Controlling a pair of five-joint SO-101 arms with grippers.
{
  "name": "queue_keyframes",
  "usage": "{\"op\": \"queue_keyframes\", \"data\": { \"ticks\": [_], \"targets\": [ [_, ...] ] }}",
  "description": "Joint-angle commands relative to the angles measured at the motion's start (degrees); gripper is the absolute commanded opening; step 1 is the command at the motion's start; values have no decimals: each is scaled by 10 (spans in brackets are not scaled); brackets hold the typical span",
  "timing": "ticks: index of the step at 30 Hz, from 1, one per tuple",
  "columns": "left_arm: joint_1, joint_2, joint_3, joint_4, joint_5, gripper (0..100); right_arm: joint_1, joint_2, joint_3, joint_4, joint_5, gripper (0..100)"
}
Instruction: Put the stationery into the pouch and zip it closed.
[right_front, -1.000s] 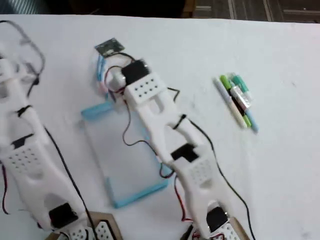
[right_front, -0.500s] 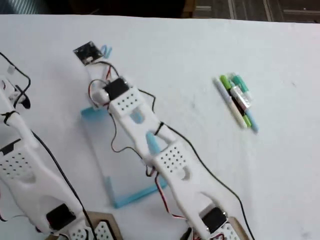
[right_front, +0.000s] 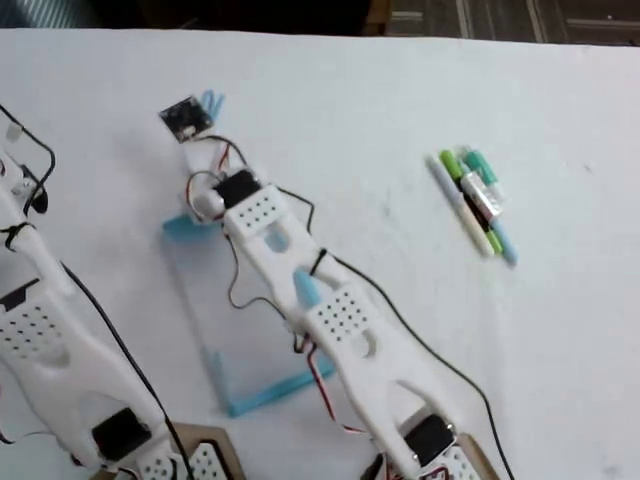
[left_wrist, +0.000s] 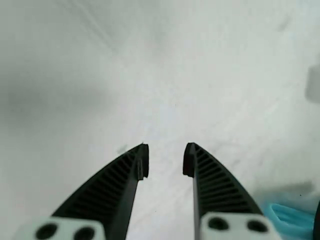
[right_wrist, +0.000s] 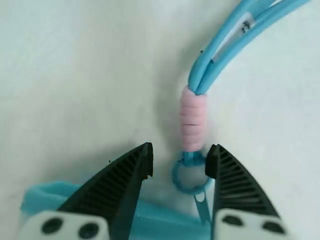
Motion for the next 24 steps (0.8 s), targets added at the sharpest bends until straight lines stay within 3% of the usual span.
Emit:
{"op": "queue_keyframes", "data": {
  "ticks": [1, 6, 11, 24],
  "targets": [
    [-3, -41, -24, -7, 5, 146, 5, 4, -25, -5, 1, 187],
    [-3, -40, -20, -6, 4, 146, 5, 15, -25, -6, 1, 176],
    [4, -42, -24, -6, 4, 146, 6, 17, -25, -24, 0, 13],
    [11, -43, -24, -2, 4, 146, 34, -44, -31, 35, -3, 17]
  ]
}}
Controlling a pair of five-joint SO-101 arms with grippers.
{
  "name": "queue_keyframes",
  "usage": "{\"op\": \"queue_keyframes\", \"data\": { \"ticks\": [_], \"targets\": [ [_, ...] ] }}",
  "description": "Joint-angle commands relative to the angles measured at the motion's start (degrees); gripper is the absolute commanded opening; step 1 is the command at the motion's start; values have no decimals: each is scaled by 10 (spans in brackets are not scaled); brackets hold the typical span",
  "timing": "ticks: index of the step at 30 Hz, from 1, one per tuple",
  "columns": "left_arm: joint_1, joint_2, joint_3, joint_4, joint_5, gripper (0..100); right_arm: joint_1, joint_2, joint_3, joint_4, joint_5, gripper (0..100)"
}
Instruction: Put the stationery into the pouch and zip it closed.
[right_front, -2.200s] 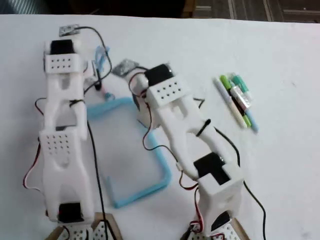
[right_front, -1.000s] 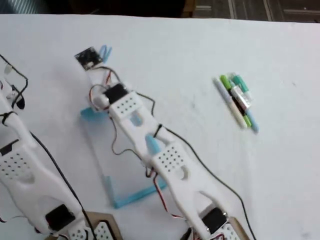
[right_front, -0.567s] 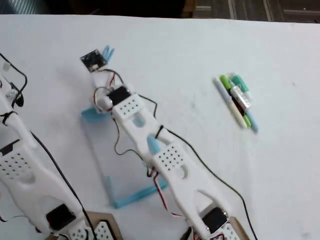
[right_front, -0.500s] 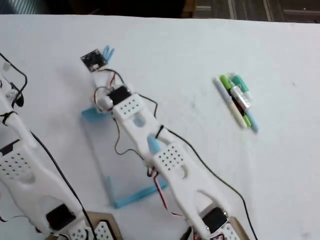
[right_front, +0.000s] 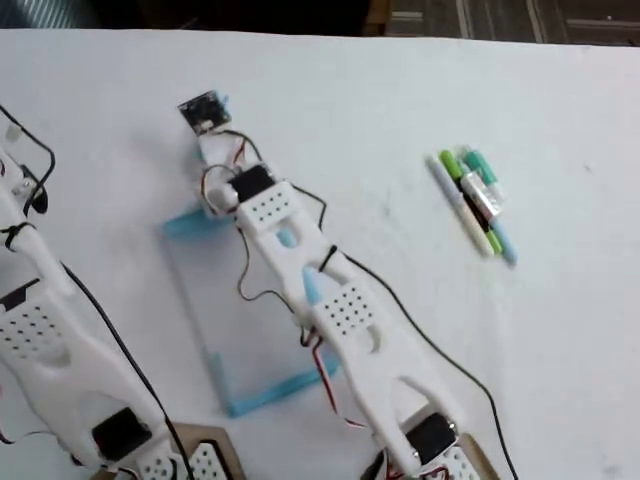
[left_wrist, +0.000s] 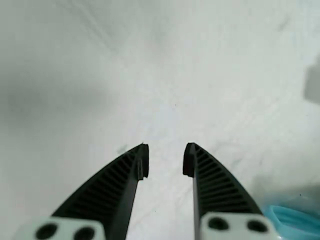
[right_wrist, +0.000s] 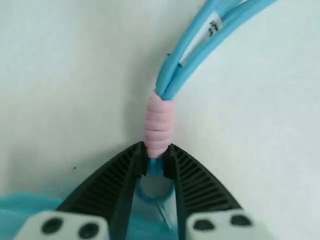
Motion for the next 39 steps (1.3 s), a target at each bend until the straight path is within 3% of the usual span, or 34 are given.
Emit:
{"op": "queue_keyframes", "data": {
  "ticks": [1, 18, 26, 33, 39],
  "targets": [
    [14, -43, -24, -2, 4, 146, 15, -67, -18, 43, -3, 17],
    [50, -88, -48, 40, -13, 143, 21, -295, -18, 254, -3, 17],
    [79, -286, 95, 40, -14, 146, 20, -402, -17, 327, 0, 17],
    [121, -530, 284, 34, -17, 146, 21, -522, -11, 331, -1, 17],
    [148, -673, 398, 18, -69, 147, 22, -658, 127, 332, 1, 17]
  ]
}}
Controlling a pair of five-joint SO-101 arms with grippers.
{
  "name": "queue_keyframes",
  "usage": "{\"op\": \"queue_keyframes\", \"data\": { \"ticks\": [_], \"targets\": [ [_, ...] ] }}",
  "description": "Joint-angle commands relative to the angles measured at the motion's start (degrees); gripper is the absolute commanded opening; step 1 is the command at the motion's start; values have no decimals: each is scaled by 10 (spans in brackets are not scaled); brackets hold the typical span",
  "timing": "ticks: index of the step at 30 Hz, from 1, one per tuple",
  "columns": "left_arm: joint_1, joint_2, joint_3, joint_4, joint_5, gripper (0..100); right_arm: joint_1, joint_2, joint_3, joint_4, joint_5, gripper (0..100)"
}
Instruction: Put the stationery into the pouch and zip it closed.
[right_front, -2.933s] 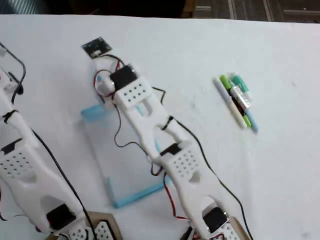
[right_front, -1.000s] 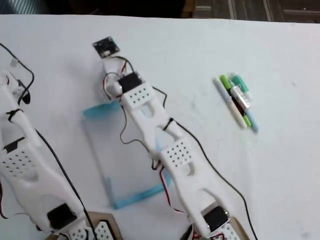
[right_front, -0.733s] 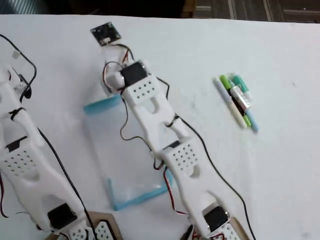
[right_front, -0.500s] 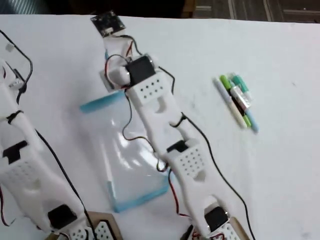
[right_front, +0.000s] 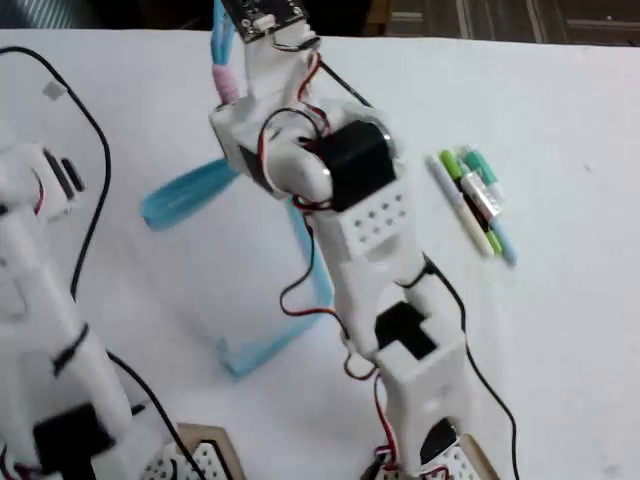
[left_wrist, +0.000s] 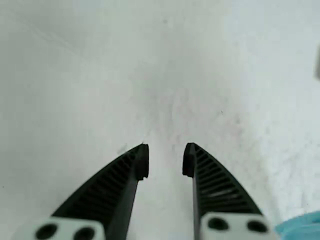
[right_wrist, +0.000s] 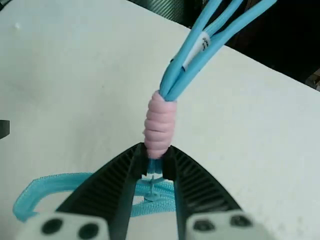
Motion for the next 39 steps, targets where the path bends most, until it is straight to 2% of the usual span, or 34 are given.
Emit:
{"op": "queue_keyframes", "data": {
  "ticks": [1, 7, 13, 17, 21, 26, 32, 39],
  "targets": [
    [25, -82, 57, -19, -30, 147, 12, -112, 100, 7, 2, 17],
    [55, -143, 125, -17, -34, 153, 40, -224, 303, 6, 2, 17],
    [91, -194, 87, 9, -34, 237, 80, -269, 405, 6, 2, 17],
    [135, -246, 59, 9, -26, 241, 103, -273, 443, 6, 3, 17],
    [228, -302, 65, 11, 18, 241, 116, -291, 469, 6, 3, 17],
    [315, -330, 64, 10, 26, 241, 113, -300, 484, 6, 3, 17],
    [367, -328, 64, 9, 73, 241, 116, -298, 483, 6, 3, 17],
    [371, -247, 78, 11, 75, 241, 113, -295, 483, 6, 3, 17]
  ]
}}
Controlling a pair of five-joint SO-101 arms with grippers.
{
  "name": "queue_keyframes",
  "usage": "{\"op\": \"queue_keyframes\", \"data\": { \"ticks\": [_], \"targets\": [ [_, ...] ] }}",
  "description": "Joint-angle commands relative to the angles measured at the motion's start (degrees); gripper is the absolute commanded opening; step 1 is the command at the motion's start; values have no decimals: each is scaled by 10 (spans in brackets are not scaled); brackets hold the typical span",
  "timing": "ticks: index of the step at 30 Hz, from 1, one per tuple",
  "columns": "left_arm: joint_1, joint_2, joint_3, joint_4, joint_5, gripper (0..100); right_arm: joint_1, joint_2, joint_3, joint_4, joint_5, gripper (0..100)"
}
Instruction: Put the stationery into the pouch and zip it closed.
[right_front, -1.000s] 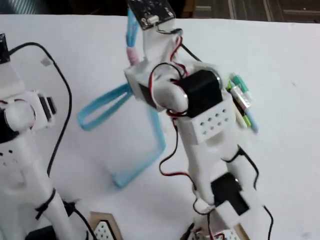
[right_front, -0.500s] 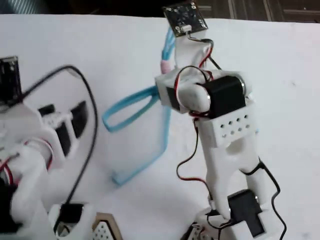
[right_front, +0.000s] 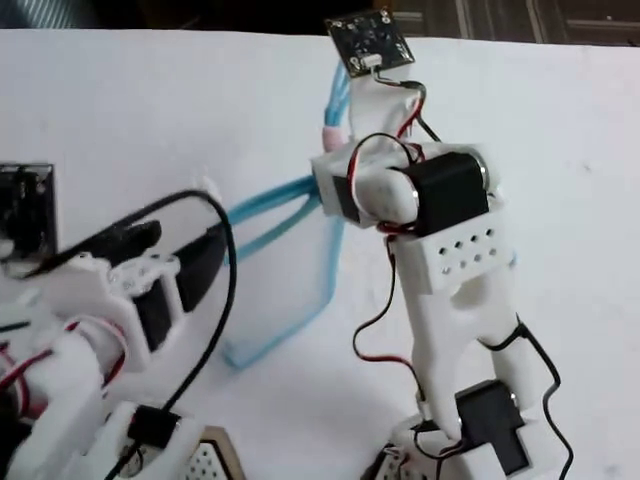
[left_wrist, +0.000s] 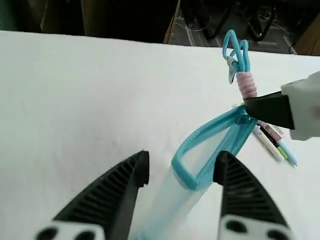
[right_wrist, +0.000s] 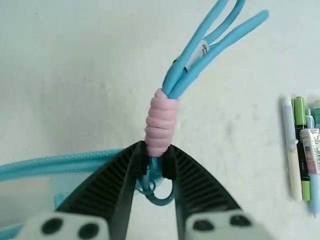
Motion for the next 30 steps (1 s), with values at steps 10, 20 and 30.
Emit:
{"op": "queue_keyframes", "data": {
  "ticks": [10, 20, 30],
  "targets": [
    [20, 120, 13, 7, -22, 154, 3, 0, 3, 7, 3, 17],
    [25, 164, 17, 6, -123, 20, 3, -3, 3, 7, 3, 17],
    [24, 205, 61, 6, -154, 23, 57, -39, 4, 7, 3, 17]
  ]
}}
